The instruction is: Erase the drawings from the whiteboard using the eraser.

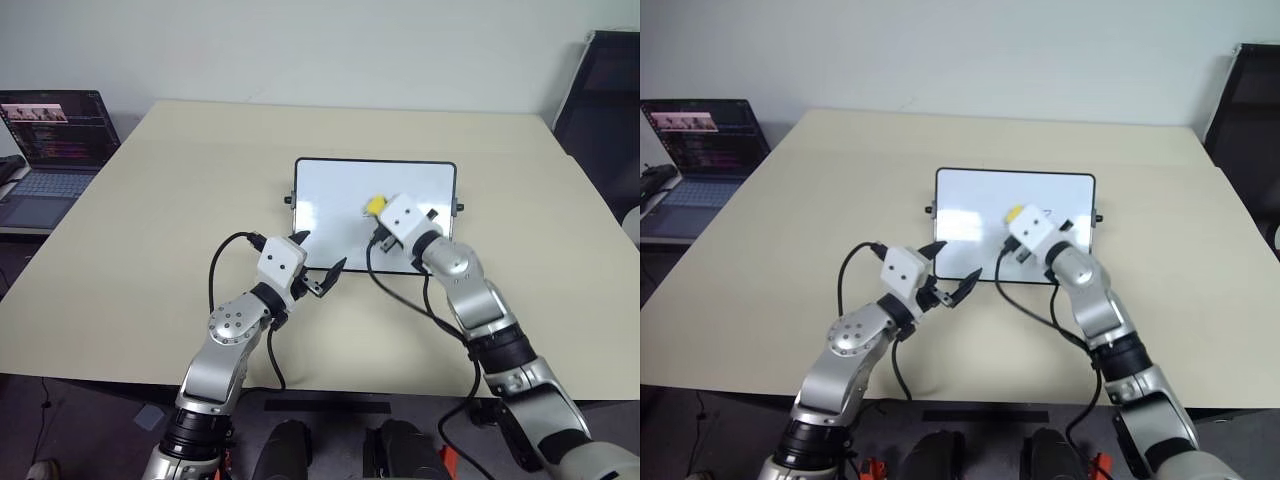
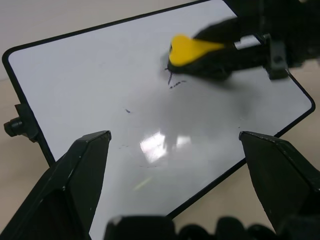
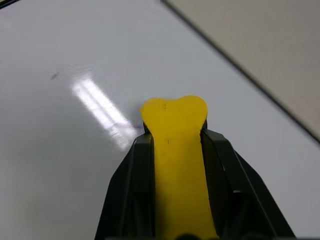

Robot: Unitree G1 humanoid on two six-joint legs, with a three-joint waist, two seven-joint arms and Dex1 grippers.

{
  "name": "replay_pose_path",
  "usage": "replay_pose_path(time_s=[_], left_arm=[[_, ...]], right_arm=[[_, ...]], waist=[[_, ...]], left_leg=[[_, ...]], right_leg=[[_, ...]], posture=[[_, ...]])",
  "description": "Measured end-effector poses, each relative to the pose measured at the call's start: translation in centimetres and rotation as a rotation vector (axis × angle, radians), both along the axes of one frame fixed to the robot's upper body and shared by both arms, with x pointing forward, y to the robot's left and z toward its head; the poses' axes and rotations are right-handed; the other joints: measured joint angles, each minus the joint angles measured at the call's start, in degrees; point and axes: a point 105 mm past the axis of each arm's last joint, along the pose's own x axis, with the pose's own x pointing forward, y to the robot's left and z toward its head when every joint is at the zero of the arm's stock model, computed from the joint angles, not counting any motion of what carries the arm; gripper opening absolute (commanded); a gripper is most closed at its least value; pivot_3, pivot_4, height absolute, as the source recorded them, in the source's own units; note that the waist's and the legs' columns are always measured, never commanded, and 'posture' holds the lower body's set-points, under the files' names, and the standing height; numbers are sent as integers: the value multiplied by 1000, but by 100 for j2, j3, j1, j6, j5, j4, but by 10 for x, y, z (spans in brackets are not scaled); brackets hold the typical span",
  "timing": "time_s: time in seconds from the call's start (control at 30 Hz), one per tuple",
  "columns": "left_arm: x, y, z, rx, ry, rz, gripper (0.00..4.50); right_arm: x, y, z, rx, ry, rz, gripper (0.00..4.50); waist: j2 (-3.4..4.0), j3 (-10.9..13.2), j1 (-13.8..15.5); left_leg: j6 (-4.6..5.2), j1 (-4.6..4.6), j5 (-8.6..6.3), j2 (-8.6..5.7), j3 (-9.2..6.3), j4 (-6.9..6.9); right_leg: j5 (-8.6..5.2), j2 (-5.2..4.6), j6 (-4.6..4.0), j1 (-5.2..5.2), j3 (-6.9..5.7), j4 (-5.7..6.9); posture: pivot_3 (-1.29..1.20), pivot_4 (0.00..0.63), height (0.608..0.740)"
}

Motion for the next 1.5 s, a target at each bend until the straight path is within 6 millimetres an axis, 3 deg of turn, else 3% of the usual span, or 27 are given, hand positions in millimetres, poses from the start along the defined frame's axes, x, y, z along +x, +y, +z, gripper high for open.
replay_pose_path(time_s=[0.27, 0.6, 1.0, 1.5], left_arm=[[0, 0, 1, 0, -3, -1, 4500], [0, 2, 0, -1, 1, 13, 4500], [1, 6, -1, 2, 1, 34, 4500], [1, 5, 0, 2, 0, 28, 4500]], right_arm=[[8, 0, 1, -9, 3, -7, 969], [-10, 21, -28, -109, 86, 103, 969], [-27, 10, -48, -147, 144, 117, 969], [-35, -10, -52, -177, 173, 81, 969]], waist=[[0, 0, -3], [0, -2, -5], [-1, -2, 2], [-4, -4, 43]], left_leg=[[0, -36, 0, -1, 0, -2], [1, -21, 1, 0, -2, 9], [1, 1, 1, 0, -3, 8], [1, 3, 1, -1, -3, 9]], right_leg=[[0, -1, -1, -34, 0, 0], [0, -1, 0, -18, -1, 4], [-1, -1, 1, 8, -1, 1], [-3, -4, 3, 12, -2, -6]], posture=[[0, 150, 740], [0, 150, 740], [0, 150, 740], [0, 150, 740]])
